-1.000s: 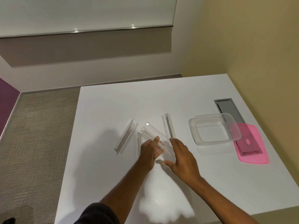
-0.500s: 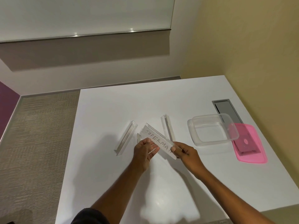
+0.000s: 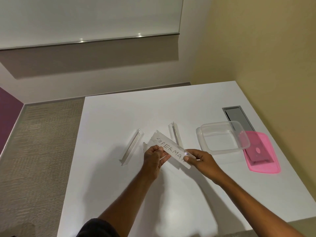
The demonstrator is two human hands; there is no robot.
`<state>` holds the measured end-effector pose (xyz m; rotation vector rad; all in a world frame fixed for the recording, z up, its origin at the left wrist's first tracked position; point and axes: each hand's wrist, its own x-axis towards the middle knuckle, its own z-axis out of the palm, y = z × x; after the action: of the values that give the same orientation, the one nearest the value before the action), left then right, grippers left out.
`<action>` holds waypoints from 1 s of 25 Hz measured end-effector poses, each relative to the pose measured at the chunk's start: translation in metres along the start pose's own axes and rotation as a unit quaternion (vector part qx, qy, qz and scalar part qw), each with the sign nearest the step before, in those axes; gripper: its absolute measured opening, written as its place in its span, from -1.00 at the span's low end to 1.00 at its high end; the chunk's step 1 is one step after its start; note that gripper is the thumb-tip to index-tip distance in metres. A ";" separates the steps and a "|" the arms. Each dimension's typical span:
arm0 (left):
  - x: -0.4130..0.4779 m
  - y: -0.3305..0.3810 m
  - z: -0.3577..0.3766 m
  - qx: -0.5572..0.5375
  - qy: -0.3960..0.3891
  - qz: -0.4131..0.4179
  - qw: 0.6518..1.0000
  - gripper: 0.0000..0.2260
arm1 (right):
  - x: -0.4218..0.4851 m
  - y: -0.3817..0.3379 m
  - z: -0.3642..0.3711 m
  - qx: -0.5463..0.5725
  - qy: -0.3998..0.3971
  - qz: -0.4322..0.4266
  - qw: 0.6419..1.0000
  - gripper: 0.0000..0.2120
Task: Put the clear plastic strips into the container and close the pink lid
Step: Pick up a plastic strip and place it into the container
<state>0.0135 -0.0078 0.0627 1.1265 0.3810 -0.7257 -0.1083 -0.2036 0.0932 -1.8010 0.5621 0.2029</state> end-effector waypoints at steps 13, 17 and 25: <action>-0.004 -0.041 0.097 0.037 0.021 0.035 0.998 -0.73 | 0.026 -0.002 -0.088 -0.329 0.023 -0.016 0.944 -0.21; 0.008 -0.045 0.111 0.103 0.119 0.058 0.986 -0.70 | 0.035 0.014 -0.131 -0.333 0.035 -0.010 0.942 -0.26; 0.041 -0.042 0.167 0.314 0.106 0.134 0.934 -0.69 | 0.063 0.034 -0.218 -0.363 0.012 -0.037 0.931 -0.28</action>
<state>0.0008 -0.1836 0.0755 1.8333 0.1669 -0.4900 -0.1016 -0.4324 0.1040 -2.5417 0.4632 0.3717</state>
